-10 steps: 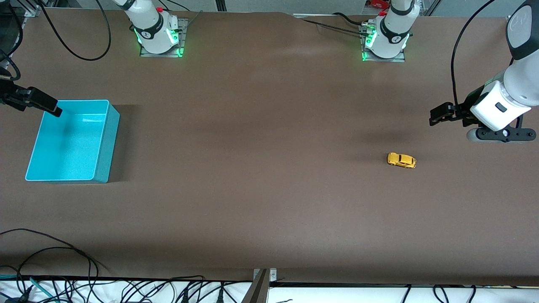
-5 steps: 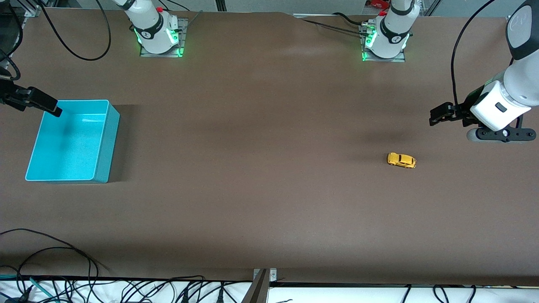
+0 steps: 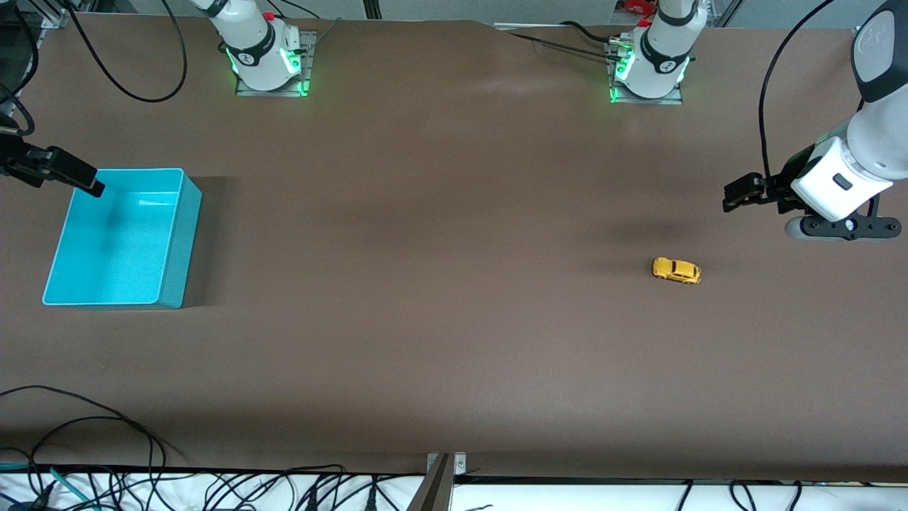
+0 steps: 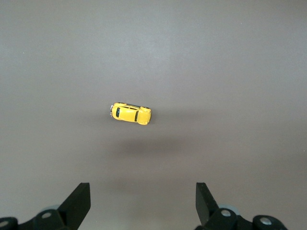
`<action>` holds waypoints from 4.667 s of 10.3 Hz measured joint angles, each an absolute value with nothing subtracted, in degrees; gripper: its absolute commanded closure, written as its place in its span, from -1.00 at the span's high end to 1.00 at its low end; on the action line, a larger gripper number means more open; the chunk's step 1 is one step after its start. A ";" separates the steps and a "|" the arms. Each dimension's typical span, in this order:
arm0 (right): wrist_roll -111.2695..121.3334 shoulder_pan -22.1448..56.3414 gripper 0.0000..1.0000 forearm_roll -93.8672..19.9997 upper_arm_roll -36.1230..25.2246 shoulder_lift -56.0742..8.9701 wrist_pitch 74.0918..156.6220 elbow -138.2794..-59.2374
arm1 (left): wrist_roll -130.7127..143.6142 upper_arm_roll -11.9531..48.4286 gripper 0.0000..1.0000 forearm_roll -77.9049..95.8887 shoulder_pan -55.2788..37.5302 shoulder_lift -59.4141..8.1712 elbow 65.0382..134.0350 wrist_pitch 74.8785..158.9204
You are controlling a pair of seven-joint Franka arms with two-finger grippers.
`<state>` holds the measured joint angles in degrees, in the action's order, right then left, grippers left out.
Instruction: Wind up and store yellow beetle car
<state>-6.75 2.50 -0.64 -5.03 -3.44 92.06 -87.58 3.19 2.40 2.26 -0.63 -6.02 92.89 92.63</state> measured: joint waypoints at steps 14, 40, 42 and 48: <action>-6.75 2.50 1.00 -0.64 -5.03 -3.44 92.06 -87.58 | 3.18 2.36 1.00 2.26 -0.58 -6.08 92.89 92.56; -6.75 2.50 1.00 -0.64 -5.04 -3.44 92.09 -87.51 | 78.50 2.25 1.00 2.39 2.71 -24.30 111.48 129.44; -6.75 2.50 1.00 -0.64 -5.04 -3.44 92.09 -87.52 | 79.06 2.25 1.00 2.24 2.71 -25.53 112.63 129.62; -6.75 2.50 1.00 -0.64 -5.04 -3.44 92.10 -87.52 | 80.80 2.14 0.80 -0.03 3.00 -28.78 113.10 131.87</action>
